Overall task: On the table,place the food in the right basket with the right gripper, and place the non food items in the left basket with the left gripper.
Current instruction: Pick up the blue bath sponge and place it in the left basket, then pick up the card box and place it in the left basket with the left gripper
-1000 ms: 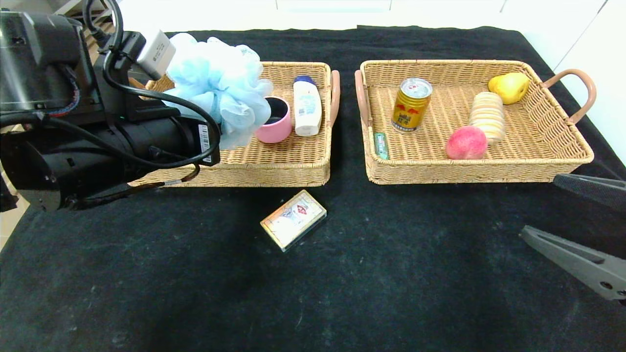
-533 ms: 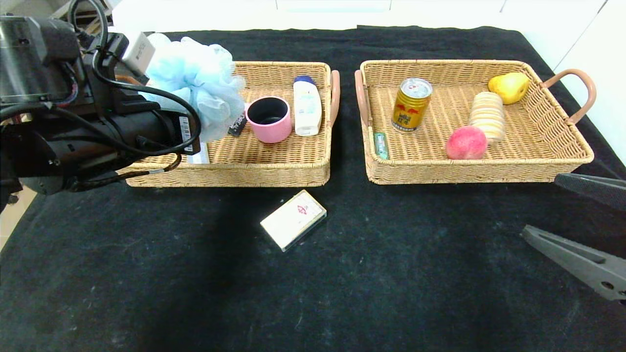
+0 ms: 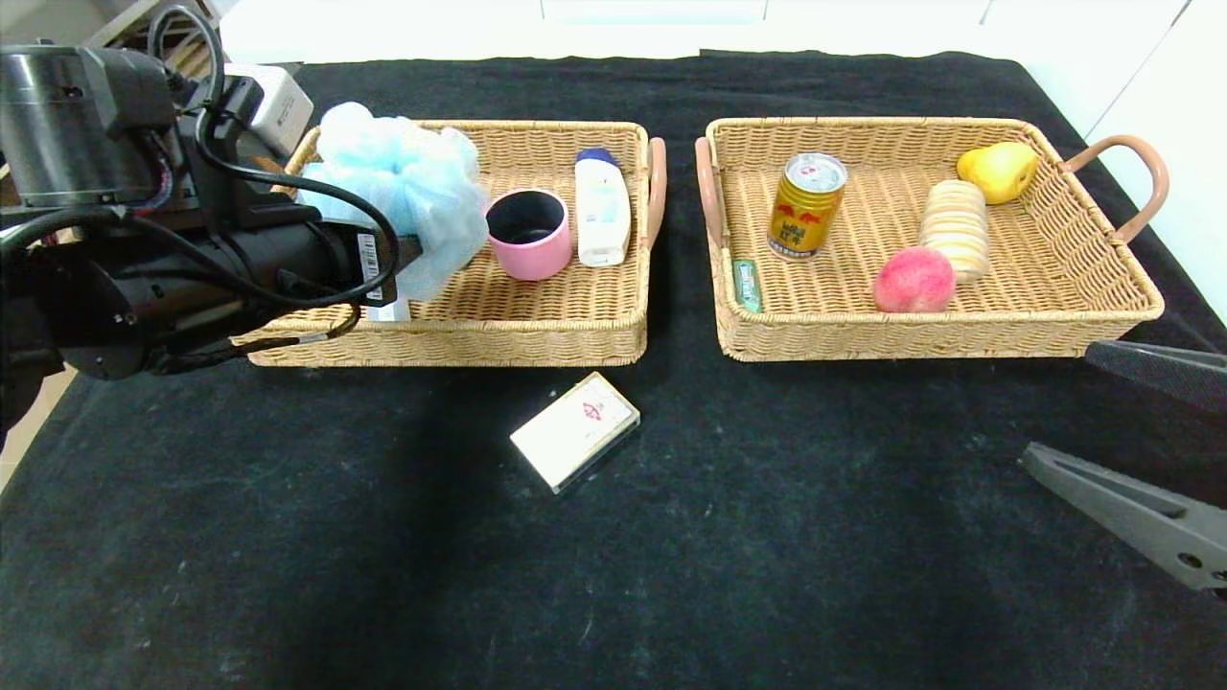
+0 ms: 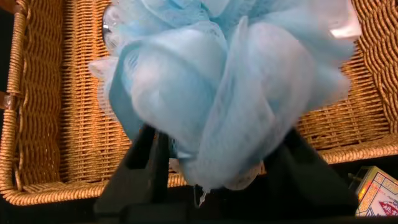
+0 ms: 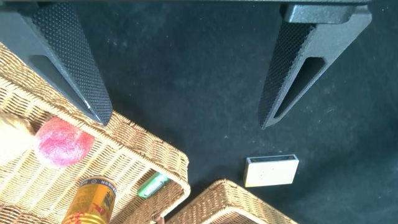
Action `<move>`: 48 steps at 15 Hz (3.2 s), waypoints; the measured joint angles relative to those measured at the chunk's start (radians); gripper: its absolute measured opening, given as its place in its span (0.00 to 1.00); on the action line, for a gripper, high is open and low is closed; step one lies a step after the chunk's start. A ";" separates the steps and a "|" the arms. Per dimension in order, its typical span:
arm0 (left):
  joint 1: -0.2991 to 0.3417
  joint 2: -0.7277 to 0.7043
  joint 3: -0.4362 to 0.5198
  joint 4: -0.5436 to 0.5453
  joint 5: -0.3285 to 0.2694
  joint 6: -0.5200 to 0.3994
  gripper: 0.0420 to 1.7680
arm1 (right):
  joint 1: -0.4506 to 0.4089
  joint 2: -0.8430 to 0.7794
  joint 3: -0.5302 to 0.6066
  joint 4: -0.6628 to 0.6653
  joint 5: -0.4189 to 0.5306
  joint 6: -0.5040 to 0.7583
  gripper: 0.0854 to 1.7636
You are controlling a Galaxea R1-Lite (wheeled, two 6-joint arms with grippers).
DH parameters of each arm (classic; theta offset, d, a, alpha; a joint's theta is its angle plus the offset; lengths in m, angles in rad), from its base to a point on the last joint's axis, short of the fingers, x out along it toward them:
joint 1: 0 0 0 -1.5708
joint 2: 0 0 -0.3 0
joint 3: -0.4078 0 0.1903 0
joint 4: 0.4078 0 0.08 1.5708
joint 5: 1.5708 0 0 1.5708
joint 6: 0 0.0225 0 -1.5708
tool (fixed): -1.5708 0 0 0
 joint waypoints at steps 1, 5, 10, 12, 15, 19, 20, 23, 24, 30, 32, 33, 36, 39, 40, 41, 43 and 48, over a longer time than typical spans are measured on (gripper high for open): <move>-0.001 0.001 0.000 0.001 0.001 0.002 0.60 | 0.000 0.000 0.000 0.000 0.000 0.000 0.97; -0.001 0.002 0.000 0.006 0.003 0.006 0.75 | 0.000 0.000 0.001 0.000 0.000 -0.001 0.97; -0.007 -0.015 -0.001 0.025 -0.001 0.035 0.85 | 0.001 0.002 0.002 0.000 0.000 -0.002 0.97; -0.032 -0.039 0.004 0.067 -0.003 0.050 0.88 | 0.001 0.002 0.004 0.000 0.001 -0.002 0.97; -0.093 -0.070 0.002 0.133 -0.030 0.047 0.91 | 0.002 0.001 0.005 0.000 0.001 -0.003 0.97; -0.214 -0.098 -0.002 0.279 -0.032 0.047 0.93 | 0.010 -0.011 0.012 0.000 0.000 -0.020 0.97; -0.241 -0.100 0.000 0.314 -0.032 0.046 0.94 | 0.015 -0.014 0.014 0.000 -0.001 -0.021 0.97; -0.321 -0.083 0.019 0.345 -0.024 0.047 0.95 | 0.020 -0.019 0.016 0.001 -0.002 -0.021 0.97; -0.341 -0.069 0.026 0.344 -0.018 0.047 0.95 | 0.022 -0.019 0.017 0.002 -0.002 -0.022 0.97; -0.368 0.055 0.029 0.326 0.008 0.037 0.96 | 0.025 -0.024 0.019 0.000 -0.002 -0.026 0.97; -0.366 0.093 0.028 0.254 0.032 0.035 0.96 | 0.025 -0.024 0.019 0.000 -0.001 -0.026 0.97; -0.365 0.111 0.034 0.209 0.039 0.035 0.96 | 0.025 -0.024 0.019 0.002 0.000 -0.025 0.97; -0.362 0.154 0.042 0.174 0.039 0.034 0.96 | 0.026 -0.023 0.023 0.003 0.002 -0.026 0.97; -0.351 0.182 0.037 0.171 0.040 0.034 0.96 | 0.026 -0.022 0.023 0.003 0.001 -0.026 0.97; -0.350 0.187 0.036 0.171 0.039 0.034 0.97 | 0.026 -0.021 0.023 0.003 0.001 -0.026 0.97; -0.349 0.190 0.037 0.171 0.038 0.034 0.97 | 0.027 -0.021 0.023 0.003 0.001 -0.026 0.97; -0.348 0.195 0.042 0.171 0.036 0.033 0.97 | 0.030 -0.019 0.023 0.003 0.000 -0.026 0.97; -0.348 0.209 0.044 0.170 0.039 0.034 0.92 | 0.031 -0.017 0.023 0.003 0.000 -0.026 0.97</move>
